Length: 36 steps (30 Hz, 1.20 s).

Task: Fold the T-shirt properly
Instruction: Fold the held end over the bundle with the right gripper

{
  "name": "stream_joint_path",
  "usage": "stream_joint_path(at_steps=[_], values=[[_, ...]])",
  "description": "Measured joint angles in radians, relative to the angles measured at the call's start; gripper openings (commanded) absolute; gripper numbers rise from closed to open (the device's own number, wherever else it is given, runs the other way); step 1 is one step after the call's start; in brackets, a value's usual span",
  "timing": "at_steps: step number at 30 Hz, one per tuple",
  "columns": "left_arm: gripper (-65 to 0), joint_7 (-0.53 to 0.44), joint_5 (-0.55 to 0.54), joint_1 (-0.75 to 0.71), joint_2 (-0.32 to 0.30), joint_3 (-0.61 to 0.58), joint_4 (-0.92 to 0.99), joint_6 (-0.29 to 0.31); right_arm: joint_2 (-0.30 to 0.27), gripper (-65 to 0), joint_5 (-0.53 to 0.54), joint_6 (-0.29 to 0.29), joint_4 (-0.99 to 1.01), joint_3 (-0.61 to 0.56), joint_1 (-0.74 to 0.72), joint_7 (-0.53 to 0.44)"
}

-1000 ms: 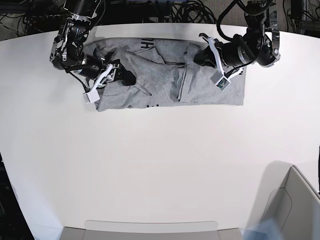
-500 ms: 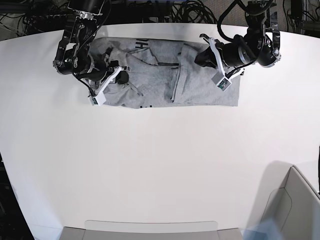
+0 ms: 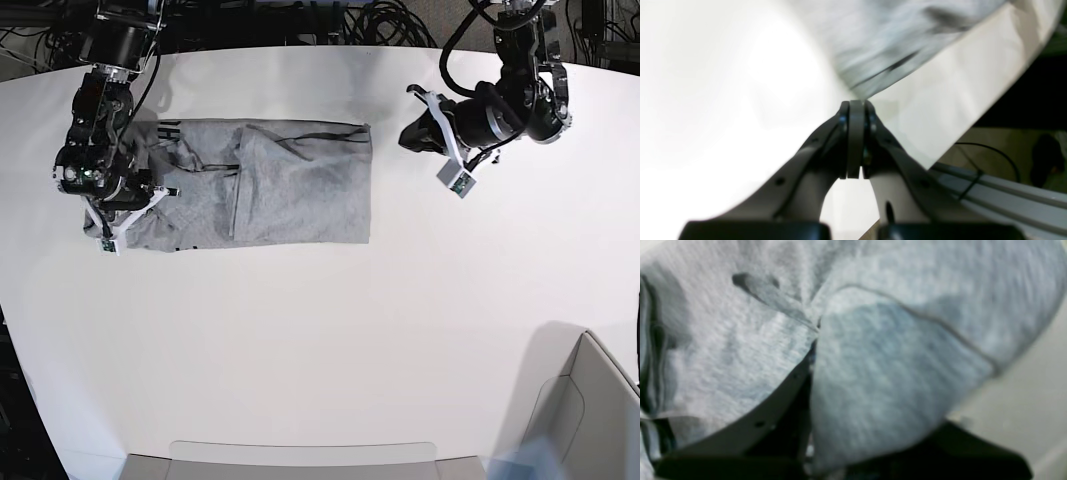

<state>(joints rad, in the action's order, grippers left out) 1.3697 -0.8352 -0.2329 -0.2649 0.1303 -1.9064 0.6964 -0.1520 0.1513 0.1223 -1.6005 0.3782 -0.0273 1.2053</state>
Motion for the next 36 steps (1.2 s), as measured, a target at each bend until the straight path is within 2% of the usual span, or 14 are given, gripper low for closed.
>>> stream_joint_path(at_steps=[3,7,8,11,14,17,21,25,36], values=[[-65.0,0.014,0.000,-0.005,0.001,0.065,0.000,0.000,0.021,-65.0,-0.124,-0.074,-0.099,-0.123,0.029,-0.006],[-65.0,0.013,0.000,-0.002,-0.002,0.124,0.000,0.000,0.086,-65.0,-0.266,-0.127,-0.230,-0.241,0.073,0.008],[-65.0,0.014,0.000,-0.002,-0.004,0.131,0.000,0.000,0.100,-65.0,-0.271,-0.129,-0.258,-0.261,0.073,0.005],[-65.0,0.042,0.006,-0.002,-0.003,0.145,0.000,0.000,0.145,-65.0,-0.420,-0.138,-0.333,-0.350,0.071,0.007],[-65.0,0.040,0.004,0.001,-0.004,0.145,0.002,0.000,0.174,-65.0,-0.543,-0.132,-0.346,-0.464,0.064,0.070],[-65.0,0.040,0.004,-0.001,-0.003,0.145,0.002,0.000,0.202,-65.0,-0.633,-0.134,-0.348,-0.574,0.066,0.082],[-65.0,0.039,0.005,-0.002,-0.003,0.145,0.023,0.000,0.251,-65.0,-0.711,-0.132,-0.335,-0.670,0.066,0.081],[-65.0,0.036,0.004,-0.002,-0.004,0.145,0.081,0.000,0.275,-65.0,-0.760,-0.135,-0.255,-0.732,0.060,0.080],[-65.0,0.037,0.003,-0.005,-0.031,0.147,0.123,0.000,0.291,-65.0,-0.779,-0.138,-0.132,-0.857,0.019,0.074]])
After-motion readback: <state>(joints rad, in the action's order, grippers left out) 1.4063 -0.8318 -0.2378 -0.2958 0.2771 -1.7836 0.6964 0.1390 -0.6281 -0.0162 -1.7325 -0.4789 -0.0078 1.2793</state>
